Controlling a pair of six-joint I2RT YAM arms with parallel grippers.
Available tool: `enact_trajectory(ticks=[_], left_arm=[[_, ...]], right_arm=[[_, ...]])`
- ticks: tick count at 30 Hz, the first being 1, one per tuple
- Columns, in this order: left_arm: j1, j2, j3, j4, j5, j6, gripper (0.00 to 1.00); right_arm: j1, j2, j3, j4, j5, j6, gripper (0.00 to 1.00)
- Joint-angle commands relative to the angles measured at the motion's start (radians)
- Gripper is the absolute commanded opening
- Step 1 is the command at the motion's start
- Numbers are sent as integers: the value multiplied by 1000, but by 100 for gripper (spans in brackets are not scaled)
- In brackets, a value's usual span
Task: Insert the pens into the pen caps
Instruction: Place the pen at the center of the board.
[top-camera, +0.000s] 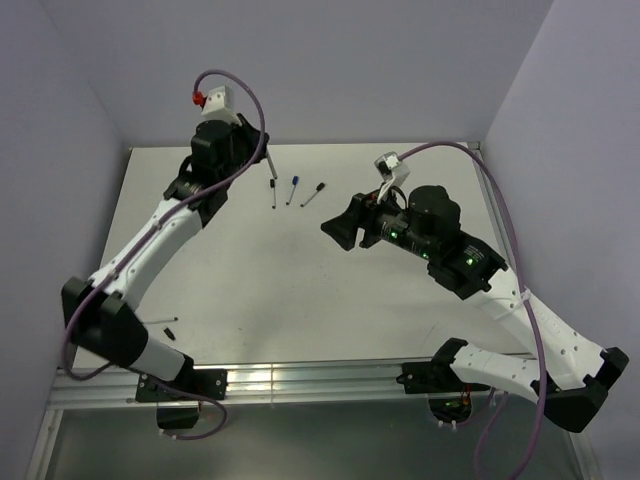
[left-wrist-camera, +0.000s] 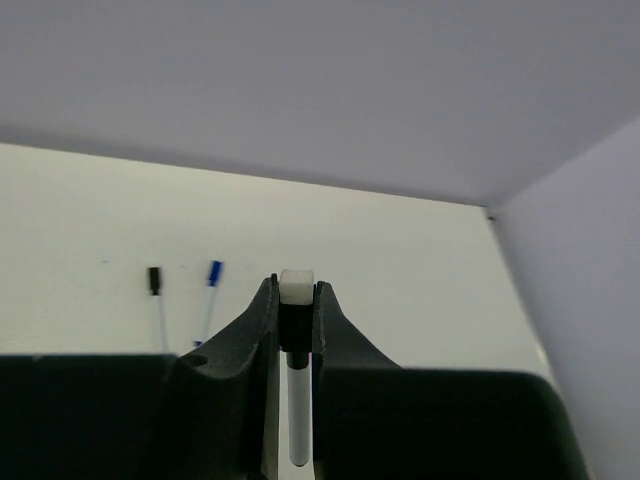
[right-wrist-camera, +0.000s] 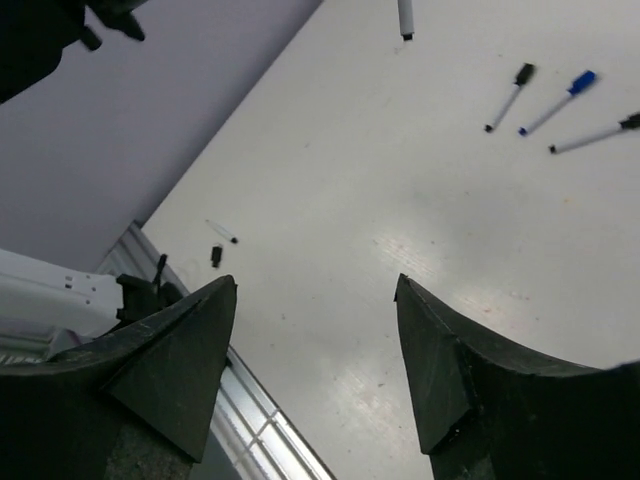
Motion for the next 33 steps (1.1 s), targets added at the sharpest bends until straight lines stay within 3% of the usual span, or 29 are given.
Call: enact_trajectory(ticks=[1, 7, 15, 19, 25, 33], left_arm=[[83, 177, 82, -150, -70, 45, 0], [202, 470, 291, -194, 41, 87, 0], [209, 802, 589, -346, -2, 125, 1], [209, 879, 664, -397, -11, 105, 4], [207, 924, 650, -391, -37, 88, 11], [207, 915, 603, -348, -22, 82, 32]], right_arm=[[-23, -15, -33, -45, 102, 16, 73], [-107, -64, -82, -33, 33, 45, 79], [-138, -89, -96, -56, 71, 31, 79], [-140, -93, -93, -60, 77, 25, 79], [-138, -105, -101, -56, 65, 22, 79], [-138, -105, -105, -56, 56, 19, 78]])
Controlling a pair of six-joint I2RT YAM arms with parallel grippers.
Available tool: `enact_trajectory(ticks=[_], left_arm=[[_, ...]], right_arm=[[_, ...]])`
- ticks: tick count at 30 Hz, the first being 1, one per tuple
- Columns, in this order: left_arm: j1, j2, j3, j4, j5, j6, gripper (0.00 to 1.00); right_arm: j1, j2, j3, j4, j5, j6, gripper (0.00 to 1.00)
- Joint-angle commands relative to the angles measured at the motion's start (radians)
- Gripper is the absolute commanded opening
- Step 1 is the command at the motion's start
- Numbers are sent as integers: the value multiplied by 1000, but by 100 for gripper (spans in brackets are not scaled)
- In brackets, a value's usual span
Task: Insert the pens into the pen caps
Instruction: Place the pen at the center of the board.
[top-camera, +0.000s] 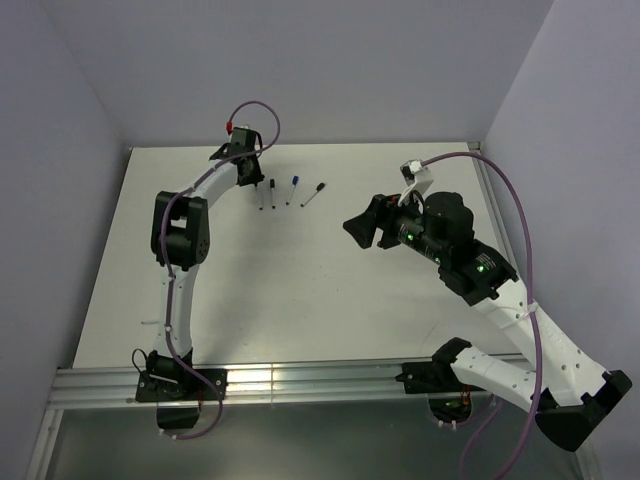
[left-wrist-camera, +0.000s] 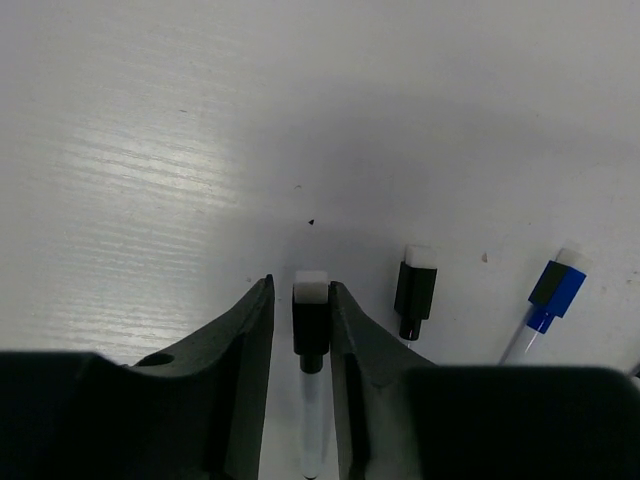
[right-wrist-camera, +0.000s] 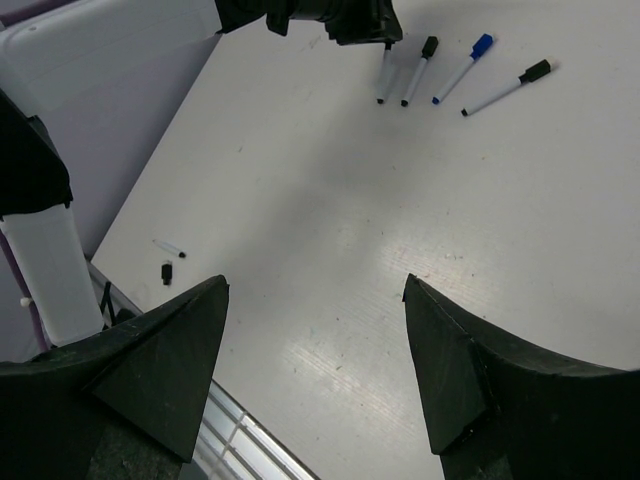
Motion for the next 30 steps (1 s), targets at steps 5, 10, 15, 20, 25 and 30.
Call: enact_trajectory(ticks=[5, 10, 15, 20, 25, 30], left_arm=[[-2, -50, -28, 50, -13, -1, 45], [-4, -79, -62, 65, -16, -5, 51], [-2, -186, -147, 105, -30, -29, 49], [-2, -359, -218, 99, -68, -49, 51], [5, -575, -332, 51, -144, -138, 50], [37, -755, -460, -94, -234, -262, 52]], right_arm=[[-4, -17, -5, 7, -4, -12, 78], [-4, -11, -5, 7, -7, -13, 78], [-4, -14, -2, 0, 5, -15, 78], [-4, -23, -5, 1, 10, -13, 78], [-5, -22, -8, -2, 13, -13, 78], [-4, -17, -44, 9, -21, -18, 78]])
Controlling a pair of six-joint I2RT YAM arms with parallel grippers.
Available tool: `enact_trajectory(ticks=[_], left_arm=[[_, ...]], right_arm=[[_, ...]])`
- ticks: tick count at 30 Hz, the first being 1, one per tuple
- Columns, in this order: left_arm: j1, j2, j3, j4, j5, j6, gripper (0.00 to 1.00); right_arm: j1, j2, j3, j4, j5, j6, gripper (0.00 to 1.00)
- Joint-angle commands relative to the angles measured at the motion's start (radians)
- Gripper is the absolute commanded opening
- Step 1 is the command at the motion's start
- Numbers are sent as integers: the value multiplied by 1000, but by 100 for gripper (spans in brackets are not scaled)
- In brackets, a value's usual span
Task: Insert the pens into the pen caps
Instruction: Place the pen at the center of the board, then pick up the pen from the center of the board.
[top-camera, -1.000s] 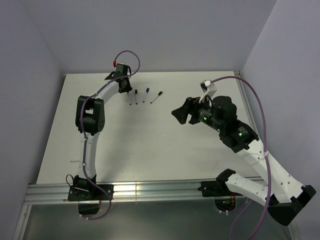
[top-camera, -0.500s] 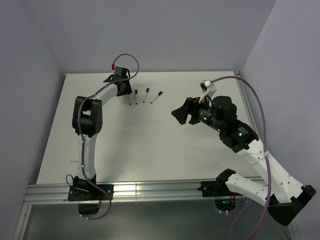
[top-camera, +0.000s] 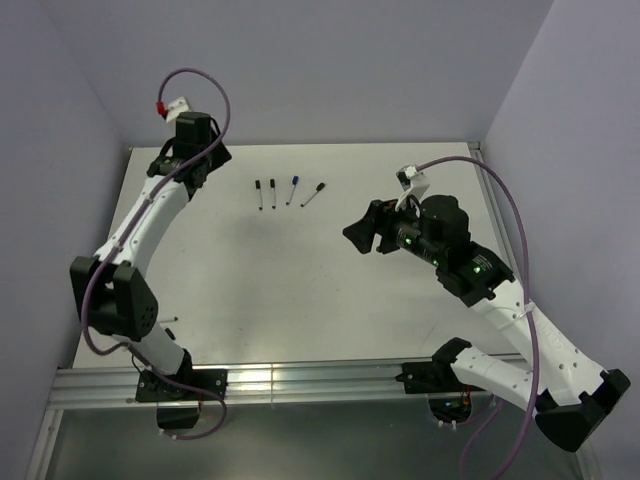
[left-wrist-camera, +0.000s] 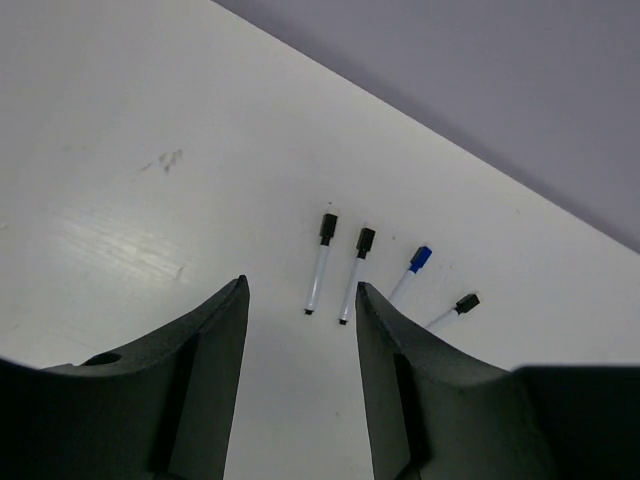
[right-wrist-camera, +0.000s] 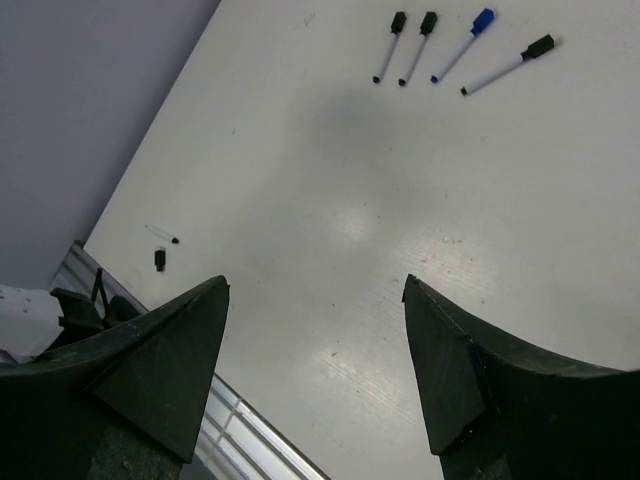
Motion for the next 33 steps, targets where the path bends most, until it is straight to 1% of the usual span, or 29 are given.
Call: enact_trajectory(ticks=[1, 3, 5, 7, 8, 9, 11, 12, 13, 14, 15, 16, 19, 21, 26, 30, 31, 33], left_arm=[[45, -116, -80, -169, -106, -119, 51], [72, -202, -138, -214, -114, -148, 51], [109, -275, -196, -308, -163, -197, 50], [149, -323, -242, -352, -186, -271, 50], [163, -370, -291, -398, -209, -305, 50], [174, -394, -317, -412, -218, -363, 51], [209, -459, -386, -441, -230, -414, 52], [230, -478, -405, -457, -255, -468, 52], [237, -509, -423, -466, -264, -490, 52], [244, -520, -454, -467, -275, -503, 53], [246, -535, -462, -505, -305, -544, 54], [273, -535, -469, -524, -318, -567, 54], [278, -547, -501, -575, -332, -656, 55], [278, -555, -531, -578, -321, -707, 56], [278, -601, -613, -529, -270, -747, 57], [278, -581, -656, -579, -258, -828, 56], [277, -573, -666, -592, -257, -842, 57], [277, -569, -692, -621, -279, -891, 62]], right_arm=[[-3, -20, -40, 25, -19, -16, 78], [-3, -23, -76, 40, -46, -13, 78], [-4, -29, -121, 68, -69, -4, 78], [-3, -26, -138, 74, -92, -2, 78], [-3, -26, -148, 77, -94, -4, 78], [-4, -23, -150, 77, -93, -5, 78], [-3, -20, -149, 83, -93, -5, 78], [-3, -17, -150, 85, -94, -1, 78], [-3, -15, -152, 88, -100, -2, 78], [-4, -13, -149, 86, -105, -2, 78], [-4, -7, -147, 85, -103, -7, 78], [-3, -7, -146, 80, -100, -8, 78], [-3, -10, -149, 79, -86, -10, 78], [-4, 2, -130, 56, -82, -16, 77], [0, 31, -118, 42, -68, -22, 77], [2, 78, -115, 45, -63, -22, 77], [2, 91, -109, 43, -65, -22, 77], [2, 127, -101, 23, -67, -24, 76]])
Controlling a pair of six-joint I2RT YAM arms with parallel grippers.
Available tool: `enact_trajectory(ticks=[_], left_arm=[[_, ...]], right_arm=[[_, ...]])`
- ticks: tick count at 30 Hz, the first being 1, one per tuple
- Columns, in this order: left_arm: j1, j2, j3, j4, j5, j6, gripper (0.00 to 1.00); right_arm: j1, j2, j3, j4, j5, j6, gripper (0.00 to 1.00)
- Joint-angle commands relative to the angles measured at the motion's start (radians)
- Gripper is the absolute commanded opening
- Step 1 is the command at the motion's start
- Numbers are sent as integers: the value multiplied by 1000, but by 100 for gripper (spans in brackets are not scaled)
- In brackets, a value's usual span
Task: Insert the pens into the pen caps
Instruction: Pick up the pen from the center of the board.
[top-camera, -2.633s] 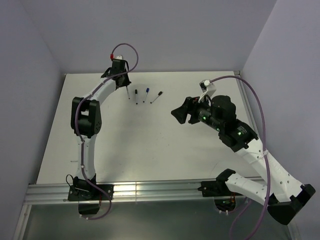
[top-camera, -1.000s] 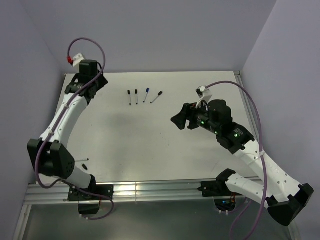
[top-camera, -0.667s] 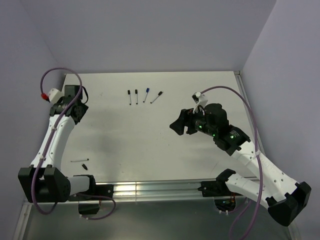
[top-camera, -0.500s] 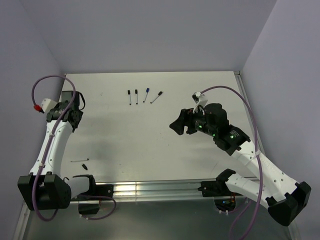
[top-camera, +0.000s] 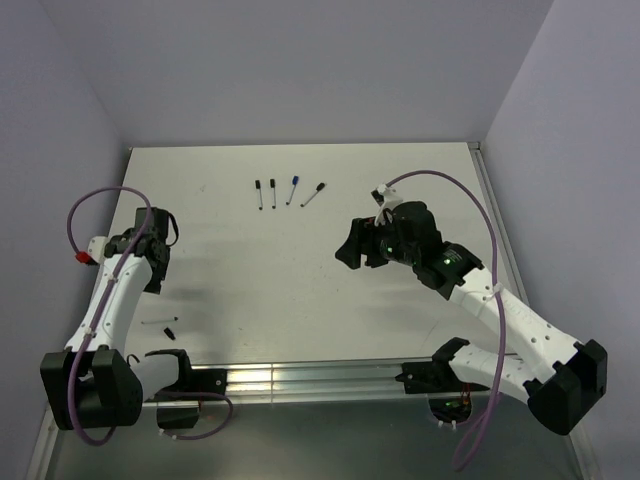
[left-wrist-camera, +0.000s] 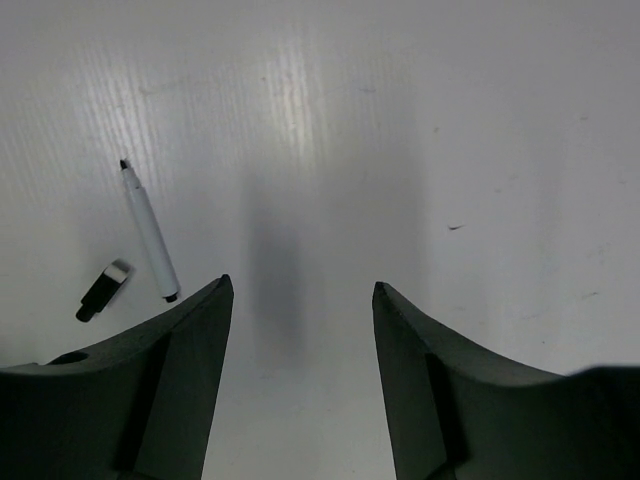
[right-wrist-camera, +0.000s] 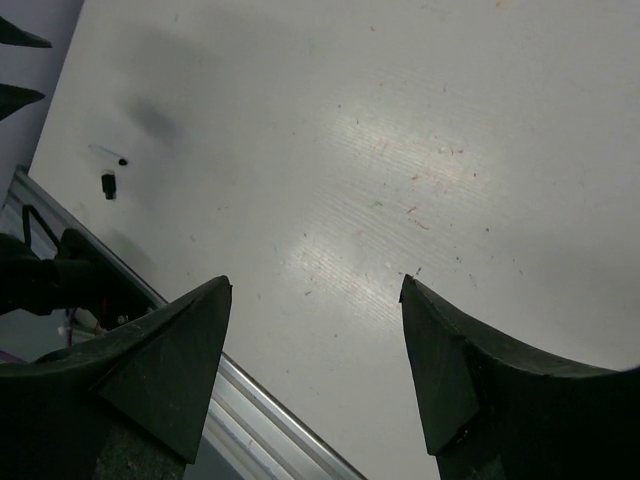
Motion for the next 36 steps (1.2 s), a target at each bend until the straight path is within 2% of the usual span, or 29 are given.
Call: enact_trajectory(ticks=[1, 4, 17, 23, 36], left_arm=[[2, 6, -33, -59, -27, -116, 63], [2, 0, -79, -59, -70, -160, 67], [5, 29, -200, -44, -131, -310, 67], [60, -29, -270, 48, -88, -245, 66], [229, -53, -316, 149, 9, -94, 66]], right_arm=[[2, 47, 60, -17, 7, -18, 75], [3, 71, 47, -29, 6, -18, 75], [17, 137, 7, -64, 21, -33, 74], [40, 165, 28, -64, 13, -39, 73], [54, 168, 37, -78, 27, -41, 73]])
